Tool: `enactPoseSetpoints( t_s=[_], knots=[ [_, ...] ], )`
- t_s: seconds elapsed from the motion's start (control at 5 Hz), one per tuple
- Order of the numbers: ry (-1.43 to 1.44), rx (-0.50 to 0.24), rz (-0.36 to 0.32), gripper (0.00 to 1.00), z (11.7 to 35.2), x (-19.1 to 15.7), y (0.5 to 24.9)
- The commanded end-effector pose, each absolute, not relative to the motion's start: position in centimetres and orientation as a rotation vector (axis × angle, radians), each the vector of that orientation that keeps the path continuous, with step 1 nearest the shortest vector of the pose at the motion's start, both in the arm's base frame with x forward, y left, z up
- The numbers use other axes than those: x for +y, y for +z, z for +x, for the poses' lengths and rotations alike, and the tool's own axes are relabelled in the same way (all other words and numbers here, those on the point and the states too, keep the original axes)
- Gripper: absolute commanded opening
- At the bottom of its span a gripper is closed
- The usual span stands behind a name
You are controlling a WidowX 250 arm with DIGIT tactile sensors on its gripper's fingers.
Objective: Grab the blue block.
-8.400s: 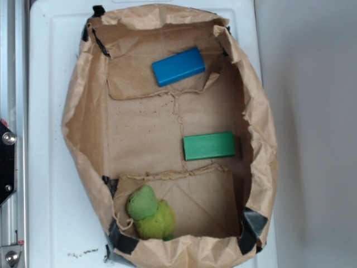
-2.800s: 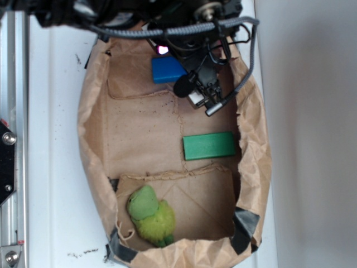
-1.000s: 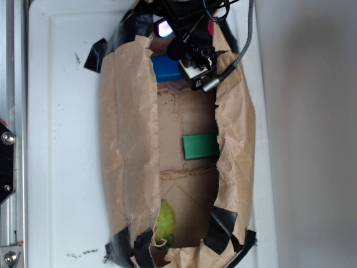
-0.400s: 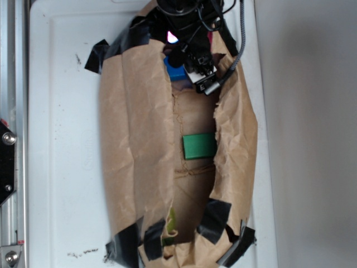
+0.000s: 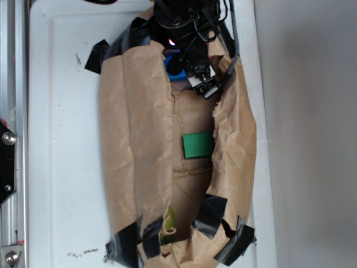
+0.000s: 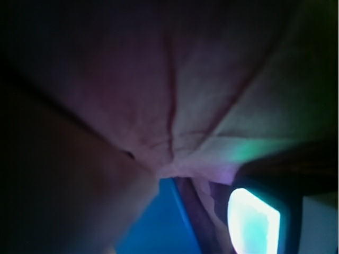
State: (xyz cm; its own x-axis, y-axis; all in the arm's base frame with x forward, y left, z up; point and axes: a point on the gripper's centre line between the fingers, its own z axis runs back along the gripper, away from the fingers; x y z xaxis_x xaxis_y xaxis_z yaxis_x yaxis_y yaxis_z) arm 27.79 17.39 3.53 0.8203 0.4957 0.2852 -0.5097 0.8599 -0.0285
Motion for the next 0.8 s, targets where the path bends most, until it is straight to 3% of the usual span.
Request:
enactPoseSetpoints(
  t_s=[0.0,0.4,0.6],
  knots=[
    [0.477,-0.255,0.121,1.00,25.8,18.9,3.6],
    [0.438,-0.237,0.125,1.00,24.3,18.5,3.3],
    [0.442,-0.231,0.125,0.89,23.9,18.5,3.1]
  ],
)
